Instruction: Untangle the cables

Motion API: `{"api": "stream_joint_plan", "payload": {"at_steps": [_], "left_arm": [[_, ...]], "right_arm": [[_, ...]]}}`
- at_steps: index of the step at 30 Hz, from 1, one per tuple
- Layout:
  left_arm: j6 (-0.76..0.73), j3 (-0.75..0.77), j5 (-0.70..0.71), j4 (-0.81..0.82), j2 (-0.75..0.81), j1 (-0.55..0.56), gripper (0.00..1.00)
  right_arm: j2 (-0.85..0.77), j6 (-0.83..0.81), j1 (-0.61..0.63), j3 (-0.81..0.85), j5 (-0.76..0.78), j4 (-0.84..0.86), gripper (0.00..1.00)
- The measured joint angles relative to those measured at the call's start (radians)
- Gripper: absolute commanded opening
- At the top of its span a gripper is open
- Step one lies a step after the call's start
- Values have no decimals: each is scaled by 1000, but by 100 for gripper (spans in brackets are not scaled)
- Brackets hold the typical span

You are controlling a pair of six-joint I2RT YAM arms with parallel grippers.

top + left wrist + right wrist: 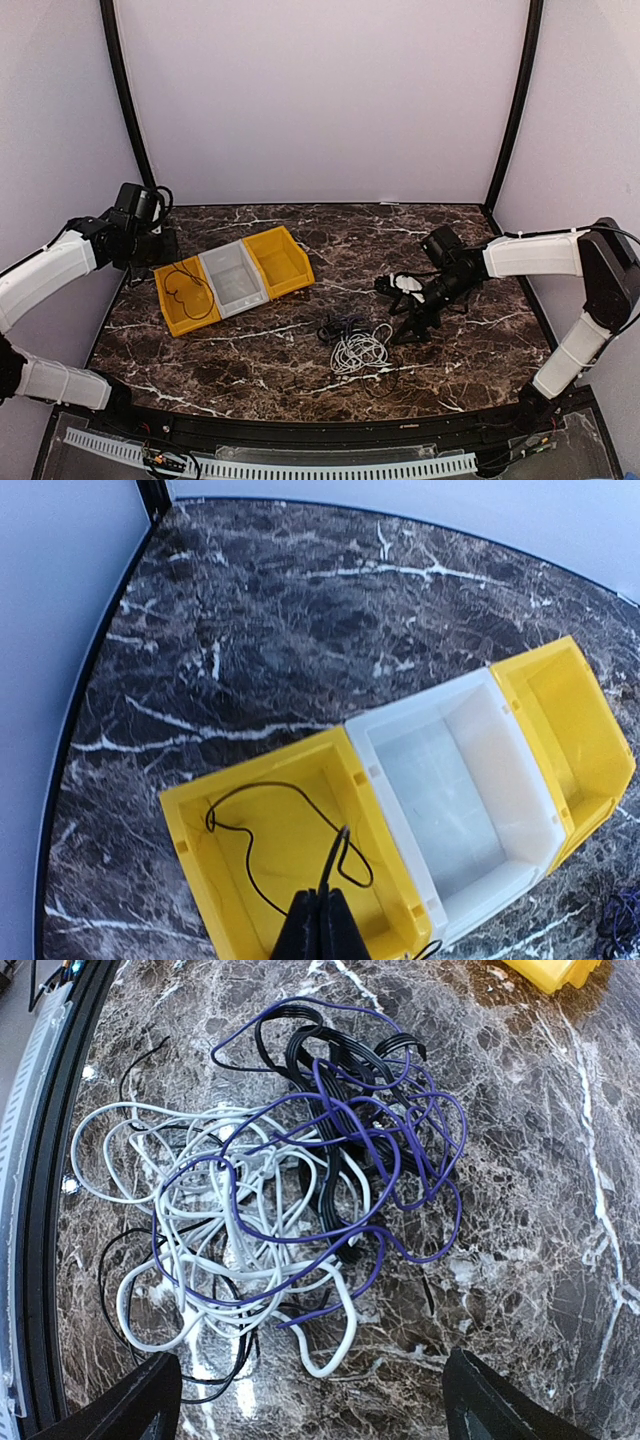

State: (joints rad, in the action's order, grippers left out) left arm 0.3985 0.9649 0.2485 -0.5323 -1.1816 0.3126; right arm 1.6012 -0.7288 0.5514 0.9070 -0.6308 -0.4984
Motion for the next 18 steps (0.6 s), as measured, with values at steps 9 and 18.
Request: {"api": "stream_joint_plan", "payload": {"at_steps": [9,18], "left_arm": [[-166,-66,98,180,5,2,0],[-290,-97,217,195,73,12,0]], "right_arm": [[0,0,0,0,3,0,92],[1,0,0,0,3,-1,92]]}}
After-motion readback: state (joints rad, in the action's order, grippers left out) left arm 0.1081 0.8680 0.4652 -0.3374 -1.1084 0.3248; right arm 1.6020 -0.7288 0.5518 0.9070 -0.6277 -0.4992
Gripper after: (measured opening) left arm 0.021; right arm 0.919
